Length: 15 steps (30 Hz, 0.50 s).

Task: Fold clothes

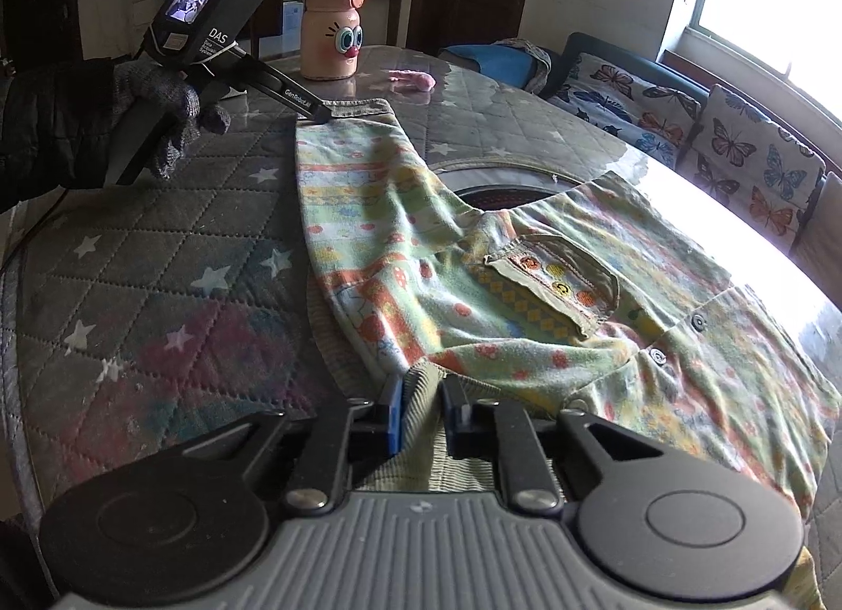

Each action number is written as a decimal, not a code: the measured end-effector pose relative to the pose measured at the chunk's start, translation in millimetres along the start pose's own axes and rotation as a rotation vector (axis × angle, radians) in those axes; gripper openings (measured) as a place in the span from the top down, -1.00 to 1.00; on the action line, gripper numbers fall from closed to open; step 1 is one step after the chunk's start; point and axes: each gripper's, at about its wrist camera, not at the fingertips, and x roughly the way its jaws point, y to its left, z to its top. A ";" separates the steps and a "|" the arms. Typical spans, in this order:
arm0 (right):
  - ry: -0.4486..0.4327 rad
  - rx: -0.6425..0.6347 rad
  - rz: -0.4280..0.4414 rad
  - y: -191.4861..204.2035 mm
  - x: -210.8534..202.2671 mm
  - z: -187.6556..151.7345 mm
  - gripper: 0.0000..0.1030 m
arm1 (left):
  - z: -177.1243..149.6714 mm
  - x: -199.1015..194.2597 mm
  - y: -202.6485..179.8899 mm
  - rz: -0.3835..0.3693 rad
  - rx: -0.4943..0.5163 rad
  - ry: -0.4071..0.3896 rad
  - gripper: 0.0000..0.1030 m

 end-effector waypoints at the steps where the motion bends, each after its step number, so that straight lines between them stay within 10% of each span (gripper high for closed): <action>1: -0.002 -0.002 0.000 0.1 -0.8 -0.3 0.79 | -0.7 -1.5 -1.1 -0.008 0.003 -0.002 0.66; 15: -0.001 -0.046 0.065 9.7 -31.6 -18.0 0.84 | -38.4 -61.6 2.3 0.033 0.014 -0.033 0.81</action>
